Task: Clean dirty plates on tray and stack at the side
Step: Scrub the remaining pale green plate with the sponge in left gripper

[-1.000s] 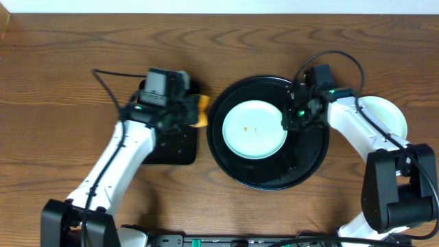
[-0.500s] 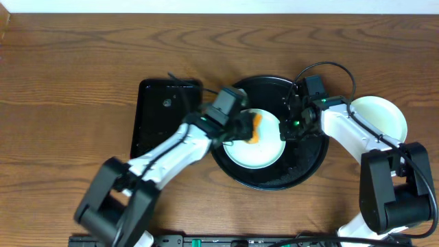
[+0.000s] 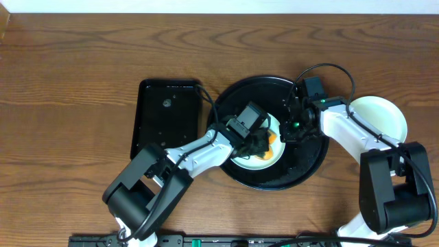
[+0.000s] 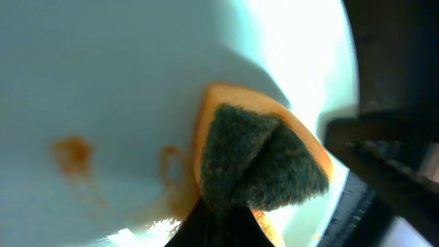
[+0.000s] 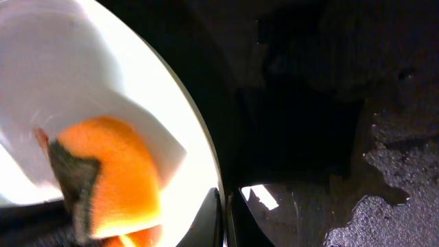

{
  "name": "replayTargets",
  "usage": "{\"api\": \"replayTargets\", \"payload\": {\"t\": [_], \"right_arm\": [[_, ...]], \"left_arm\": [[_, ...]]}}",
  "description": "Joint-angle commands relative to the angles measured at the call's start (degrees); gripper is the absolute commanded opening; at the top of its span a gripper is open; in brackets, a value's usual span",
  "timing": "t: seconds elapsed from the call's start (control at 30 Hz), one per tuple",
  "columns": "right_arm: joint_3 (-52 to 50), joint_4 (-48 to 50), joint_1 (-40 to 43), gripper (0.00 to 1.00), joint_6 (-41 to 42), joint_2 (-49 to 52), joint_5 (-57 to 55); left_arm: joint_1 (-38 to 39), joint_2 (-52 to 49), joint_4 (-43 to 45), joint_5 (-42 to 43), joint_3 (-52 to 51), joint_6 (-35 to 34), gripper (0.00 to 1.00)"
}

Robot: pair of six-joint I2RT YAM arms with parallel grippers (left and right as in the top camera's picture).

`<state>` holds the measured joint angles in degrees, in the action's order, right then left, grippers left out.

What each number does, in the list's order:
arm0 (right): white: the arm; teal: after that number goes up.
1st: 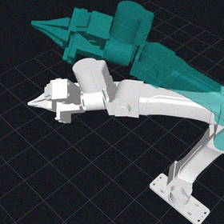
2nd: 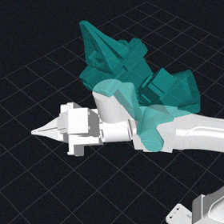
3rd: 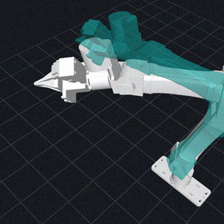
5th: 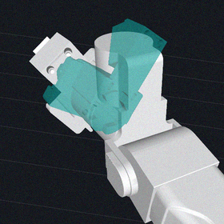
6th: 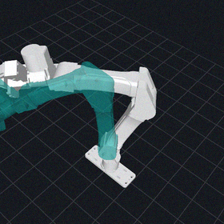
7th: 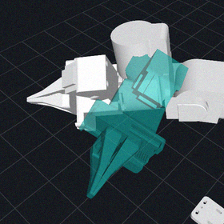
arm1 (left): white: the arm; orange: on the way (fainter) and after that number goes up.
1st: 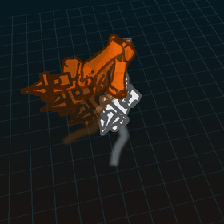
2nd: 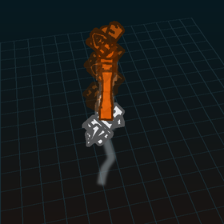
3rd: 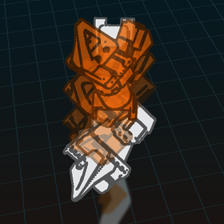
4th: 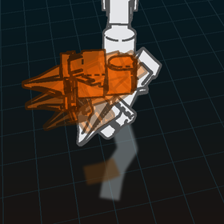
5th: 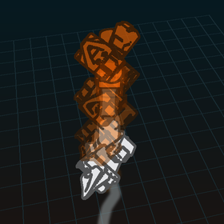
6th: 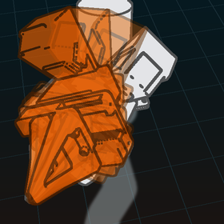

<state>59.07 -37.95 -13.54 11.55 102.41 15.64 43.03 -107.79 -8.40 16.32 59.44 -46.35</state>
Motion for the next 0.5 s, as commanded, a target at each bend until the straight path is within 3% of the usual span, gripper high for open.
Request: {"api": "replayTargets", "payload": {"t": [0.0,0.13,0.27,0.4,0.47], "right_arm": [[0.04,-0.22,-0.44,0.01,0.63,0.15,0.02],[0.04,-0.48,-0.44,0.01,0.63,0.15,0.0],[0.04,-0.59,-0.44,0.01,0.63,0.15,0.0],[0.04,-0.76,-0.44,0.01,0.63,0.15,0.0],[0.04,-0.85,-0.44,0.01,0.63,0.15,0.0]], "left_arm": [[-3.8,-0.35,-3.82,-9.51,-0.07,7.1,0.07],[-9.11,1.03,-6.14,-12.48,-0.07,9.9,0.08],[-12.28,2.6,-9.11,-7.98,-0.07,12.44,0.07],[-12.66,4.48,-14.05,1.09,0.15,23.28,0.07],[-12.9,6.82,-16.61,-2.16,0.55,26.01,0.07]]}}
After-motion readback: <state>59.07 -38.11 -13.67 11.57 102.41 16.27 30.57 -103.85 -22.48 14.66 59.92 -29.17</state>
